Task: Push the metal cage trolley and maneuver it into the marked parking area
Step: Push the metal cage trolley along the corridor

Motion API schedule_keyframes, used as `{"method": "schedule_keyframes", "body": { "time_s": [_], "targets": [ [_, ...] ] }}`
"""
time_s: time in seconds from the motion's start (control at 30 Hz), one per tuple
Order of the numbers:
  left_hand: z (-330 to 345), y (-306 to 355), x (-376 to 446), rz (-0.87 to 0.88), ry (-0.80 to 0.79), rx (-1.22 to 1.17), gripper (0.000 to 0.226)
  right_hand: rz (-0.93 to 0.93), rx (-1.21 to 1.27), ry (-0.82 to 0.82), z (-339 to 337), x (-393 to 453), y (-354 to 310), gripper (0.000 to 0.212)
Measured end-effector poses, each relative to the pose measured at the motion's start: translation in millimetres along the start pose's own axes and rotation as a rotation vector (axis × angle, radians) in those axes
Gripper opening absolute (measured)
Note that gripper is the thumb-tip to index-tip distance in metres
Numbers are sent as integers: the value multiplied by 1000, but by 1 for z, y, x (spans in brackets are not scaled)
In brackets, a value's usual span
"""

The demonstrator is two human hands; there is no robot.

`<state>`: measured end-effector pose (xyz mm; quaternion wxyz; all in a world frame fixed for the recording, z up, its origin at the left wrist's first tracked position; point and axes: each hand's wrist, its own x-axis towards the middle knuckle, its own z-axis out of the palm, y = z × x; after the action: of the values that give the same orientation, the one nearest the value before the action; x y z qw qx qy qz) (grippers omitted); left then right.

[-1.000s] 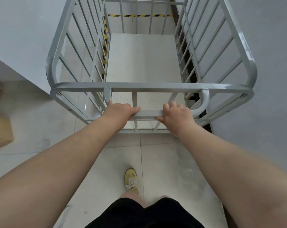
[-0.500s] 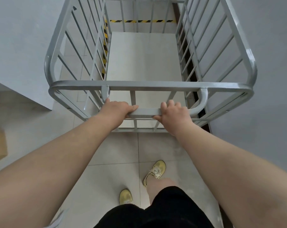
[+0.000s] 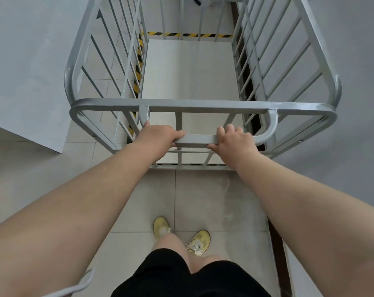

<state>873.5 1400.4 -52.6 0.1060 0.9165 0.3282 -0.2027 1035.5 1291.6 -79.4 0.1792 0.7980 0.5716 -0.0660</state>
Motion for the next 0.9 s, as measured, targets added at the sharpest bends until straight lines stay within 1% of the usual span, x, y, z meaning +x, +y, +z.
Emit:
{"method": "schedule_keyframes", "body": {
  "time_s": [0.27, 0.43, 0.6, 0.83, 0.9],
  "targets": [
    [-18, -17, 60, 9, -2, 21, 37, -2, -12, -5, -14, 54, 19, 57],
    [-30, -20, 90, 7, 36, 24, 38, -3, -26, -11, -24, 85, 33, 57],
    [-44, -13, 117, 1, 52, 6, 48, -3, -24, -22, -33, 109, 55, 55],
    [-51, 5, 143, -24, 115, -10, 50, -5, -31, -15, -34, 129, 84, 56],
    [-52, 12, 145, -26, 128, -2, 55, -5, -36, -13, -33, 132, 91, 56]
  ]
}}
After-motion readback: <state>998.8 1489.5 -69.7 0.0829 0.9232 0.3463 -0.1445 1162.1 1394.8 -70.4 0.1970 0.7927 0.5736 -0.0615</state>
